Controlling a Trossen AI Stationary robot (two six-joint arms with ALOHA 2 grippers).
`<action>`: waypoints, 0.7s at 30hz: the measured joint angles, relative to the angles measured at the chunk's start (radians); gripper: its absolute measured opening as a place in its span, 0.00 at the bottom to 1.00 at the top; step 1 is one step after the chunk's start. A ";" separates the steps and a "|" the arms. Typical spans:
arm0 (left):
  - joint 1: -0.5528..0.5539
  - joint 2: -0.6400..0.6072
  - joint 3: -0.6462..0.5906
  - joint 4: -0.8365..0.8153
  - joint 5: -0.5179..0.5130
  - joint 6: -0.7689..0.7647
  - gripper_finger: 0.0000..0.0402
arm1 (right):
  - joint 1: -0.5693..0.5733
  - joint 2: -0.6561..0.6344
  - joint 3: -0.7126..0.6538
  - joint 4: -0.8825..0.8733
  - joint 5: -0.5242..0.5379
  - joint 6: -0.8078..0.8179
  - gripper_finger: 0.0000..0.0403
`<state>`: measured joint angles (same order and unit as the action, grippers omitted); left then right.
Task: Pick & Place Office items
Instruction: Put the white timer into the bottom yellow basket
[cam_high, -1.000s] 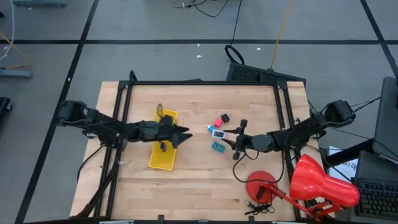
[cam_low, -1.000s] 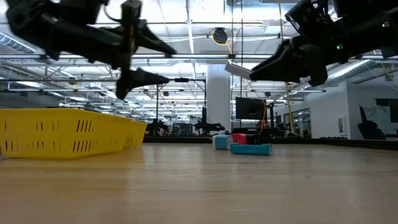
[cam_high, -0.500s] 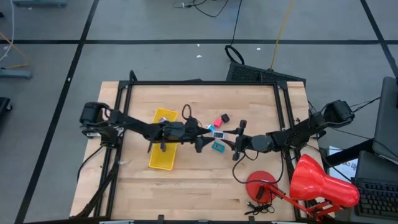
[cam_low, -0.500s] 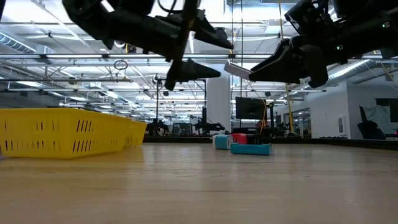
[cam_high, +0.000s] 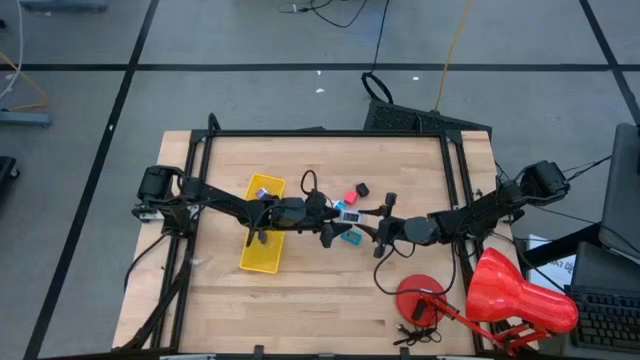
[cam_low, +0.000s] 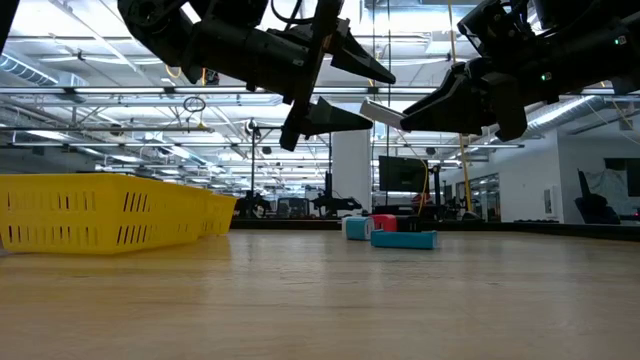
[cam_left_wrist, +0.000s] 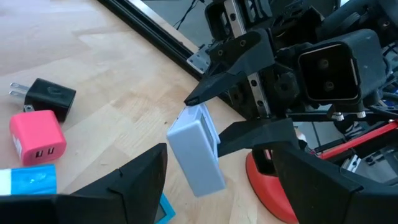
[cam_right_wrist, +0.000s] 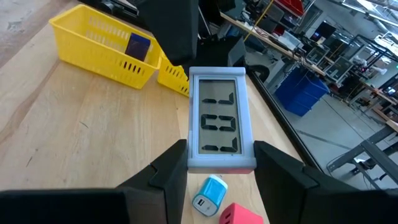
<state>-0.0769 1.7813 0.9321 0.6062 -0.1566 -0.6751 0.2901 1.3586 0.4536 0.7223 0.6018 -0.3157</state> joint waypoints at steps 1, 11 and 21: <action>0.000 0.000 0.000 -0.001 0.000 -0.002 0.73 | 0.000 0.000 0.000 0.000 0.000 0.000 0.37; 0.006 0.000 0.000 -0.011 0.000 -0.027 0.62 | 0.000 0.000 0.000 -0.003 0.000 0.000 0.37; 0.020 0.000 -0.001 -0.014 0.000 -0.017 0.33 | 0.000 0.000 0.000 -0.008 0.000 0.014 0.37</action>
<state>-0.0566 1.7813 0.9310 0.5922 -0.1570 -0.6923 0.2901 1.3590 0.4534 0.7143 0.6018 -0.3020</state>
